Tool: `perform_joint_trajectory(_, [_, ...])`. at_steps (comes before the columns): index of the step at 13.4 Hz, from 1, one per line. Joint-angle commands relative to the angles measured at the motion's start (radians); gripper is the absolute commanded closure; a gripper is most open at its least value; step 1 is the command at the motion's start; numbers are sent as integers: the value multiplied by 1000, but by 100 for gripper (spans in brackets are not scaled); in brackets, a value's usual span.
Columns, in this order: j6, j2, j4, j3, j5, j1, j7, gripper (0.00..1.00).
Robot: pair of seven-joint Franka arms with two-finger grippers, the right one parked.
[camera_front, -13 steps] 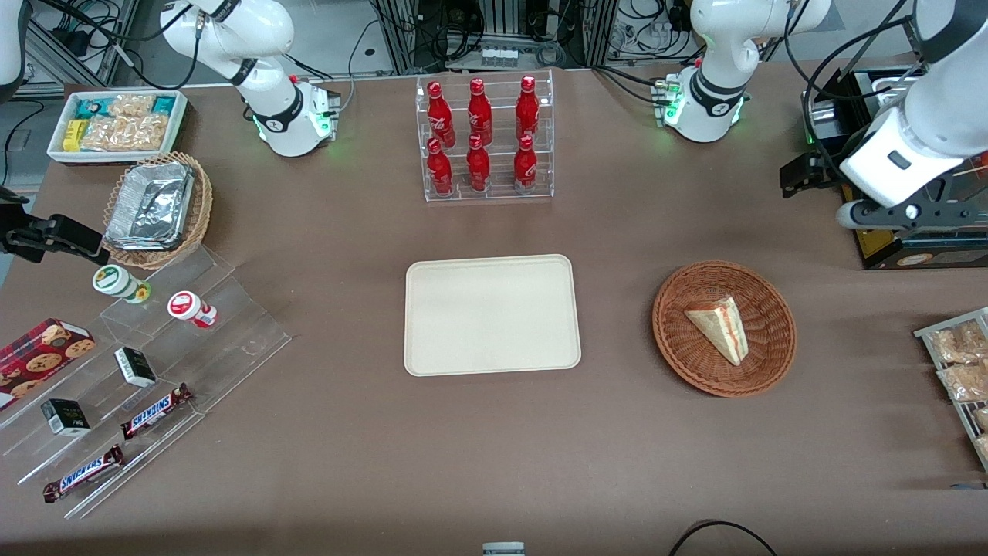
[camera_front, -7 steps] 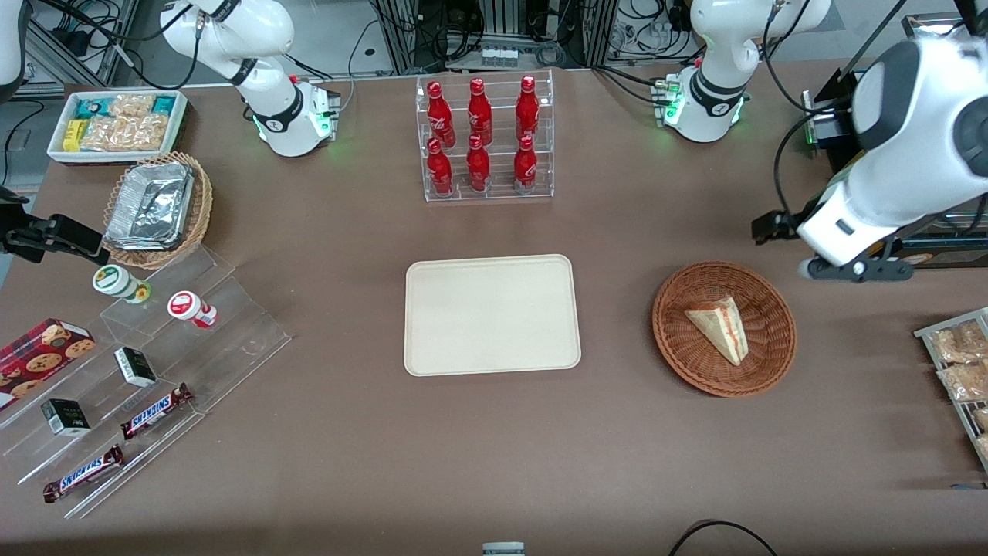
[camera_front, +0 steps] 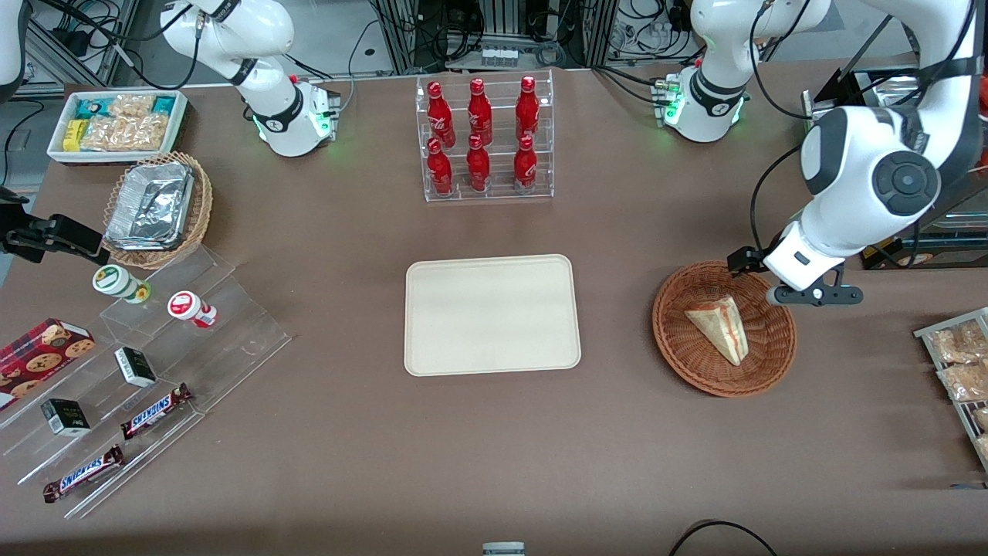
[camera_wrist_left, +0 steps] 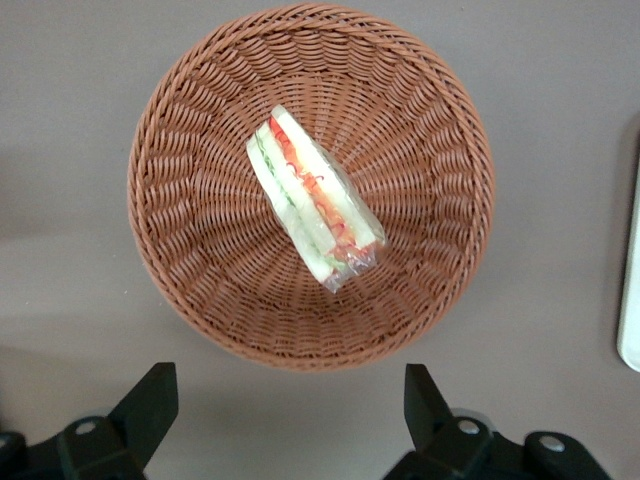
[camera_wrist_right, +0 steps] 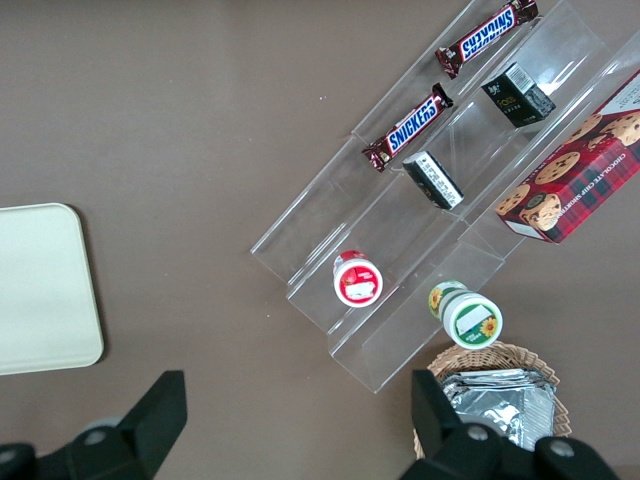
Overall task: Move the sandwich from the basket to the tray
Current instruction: 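Move the left gripper over the wicker basket above the wrapped sandwich, then lower the open left gripper onto the sandwich and close on it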
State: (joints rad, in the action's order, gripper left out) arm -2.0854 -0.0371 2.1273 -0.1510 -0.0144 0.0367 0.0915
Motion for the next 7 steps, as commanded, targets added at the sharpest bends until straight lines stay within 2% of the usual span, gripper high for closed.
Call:
perform_joint_trajectory(1, [-86, 14, 68, -2, -1, 6, 80, 0])
perform_joint_trajectory(7, [-188, -69, 65, -4, -2, 17, 500, 0])
